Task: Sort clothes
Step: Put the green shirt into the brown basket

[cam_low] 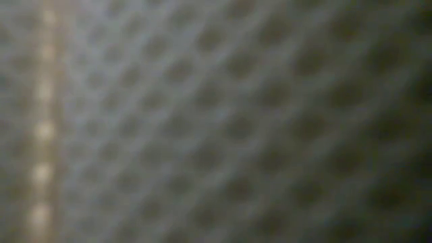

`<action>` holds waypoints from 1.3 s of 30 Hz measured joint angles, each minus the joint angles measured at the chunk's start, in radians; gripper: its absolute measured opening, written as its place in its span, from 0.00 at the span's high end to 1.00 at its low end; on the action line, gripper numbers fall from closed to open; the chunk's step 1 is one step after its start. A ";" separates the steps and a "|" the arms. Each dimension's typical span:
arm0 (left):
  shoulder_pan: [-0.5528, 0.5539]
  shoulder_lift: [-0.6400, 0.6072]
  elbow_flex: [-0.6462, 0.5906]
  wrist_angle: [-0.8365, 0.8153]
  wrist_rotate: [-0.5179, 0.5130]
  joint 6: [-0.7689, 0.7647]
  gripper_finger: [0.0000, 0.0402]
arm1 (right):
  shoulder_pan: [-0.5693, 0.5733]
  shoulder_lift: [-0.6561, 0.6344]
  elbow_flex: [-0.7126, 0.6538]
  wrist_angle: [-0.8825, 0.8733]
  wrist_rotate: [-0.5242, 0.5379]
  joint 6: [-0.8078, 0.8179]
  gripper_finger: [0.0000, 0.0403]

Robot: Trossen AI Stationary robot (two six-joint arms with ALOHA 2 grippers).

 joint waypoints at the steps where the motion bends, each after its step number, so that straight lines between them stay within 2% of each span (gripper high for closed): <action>1: 0.000 0.000 0.000 0.000 0.000 0.000 1.00 | -0.009 0.006 0.000 -0.003 0.000 0.010 0.98; 12: 0.000 0.000 0.000 0.000 0.000 0.000 1.00 | -0.063 0.082 0.000 -0.091 -0.004 0.133 0.98; 18: 0.000 0.000 0.000 0.000 0.000 0.000 1.00 | -0.063 0.096 0.000 -0.137 -0.053 0.239 0.98; 23: 0.000 0.000 0.000 -0.001 0.000 0.000 1.00 | -0.072 0.094 0.000 -0.247 -0.057 0.317 0.98; 30: 0.000 0.000 0.000 -0.001 0.000 0.000 1.00 | -0.103 0.084 0.000 -0.410 -0.159 0.511 0.98; 39: 0.000 0.000 0.000 -0.001 0.000 0.000 1.00 | -0.138 0.084 0.000 -0.540 -0.256 0.663 0.98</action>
